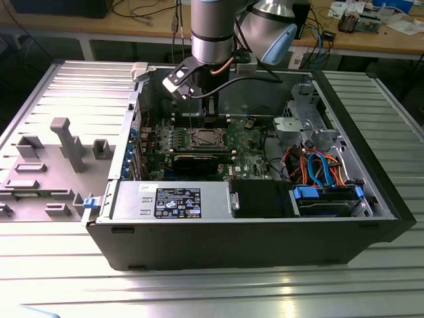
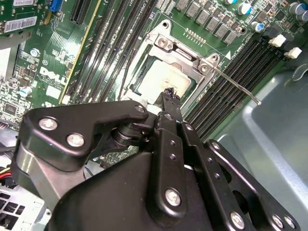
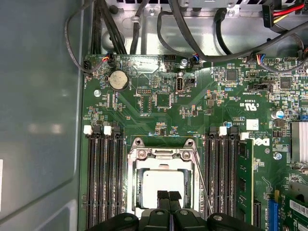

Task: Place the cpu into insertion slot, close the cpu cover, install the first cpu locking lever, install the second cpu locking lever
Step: 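Install the first cpu locking lever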

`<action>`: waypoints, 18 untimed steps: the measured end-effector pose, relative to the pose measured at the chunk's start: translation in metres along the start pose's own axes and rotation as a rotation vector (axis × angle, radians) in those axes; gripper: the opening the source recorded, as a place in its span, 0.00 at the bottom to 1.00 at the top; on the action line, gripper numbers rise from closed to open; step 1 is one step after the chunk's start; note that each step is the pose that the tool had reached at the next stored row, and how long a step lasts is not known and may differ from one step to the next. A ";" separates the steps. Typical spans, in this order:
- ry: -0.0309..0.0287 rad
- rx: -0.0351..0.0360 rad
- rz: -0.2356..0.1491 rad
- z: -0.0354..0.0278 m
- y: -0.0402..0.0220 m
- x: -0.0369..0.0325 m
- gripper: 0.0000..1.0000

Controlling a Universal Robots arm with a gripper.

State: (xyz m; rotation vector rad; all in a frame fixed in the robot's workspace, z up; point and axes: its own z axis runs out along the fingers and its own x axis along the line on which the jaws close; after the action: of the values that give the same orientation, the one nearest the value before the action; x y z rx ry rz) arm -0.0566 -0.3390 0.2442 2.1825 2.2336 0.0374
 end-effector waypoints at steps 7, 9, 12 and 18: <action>0.0001 -0.0001 0.000 -0.0081 0.0002 0.0000 0.11; 0.0001 -0.0001 0.000 -0.0082 0.0002 0.0000 0.11; 0.0001 0.0000 0.000 -0.0082 0.0002 0.0000 0.11; -0.0003 0.0002 0.000 -0.0092 0.0002 0.0000 0.11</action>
State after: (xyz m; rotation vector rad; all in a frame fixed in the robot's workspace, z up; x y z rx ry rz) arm -0.0566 -0.3391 0.2534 2.1825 2.2335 0.0369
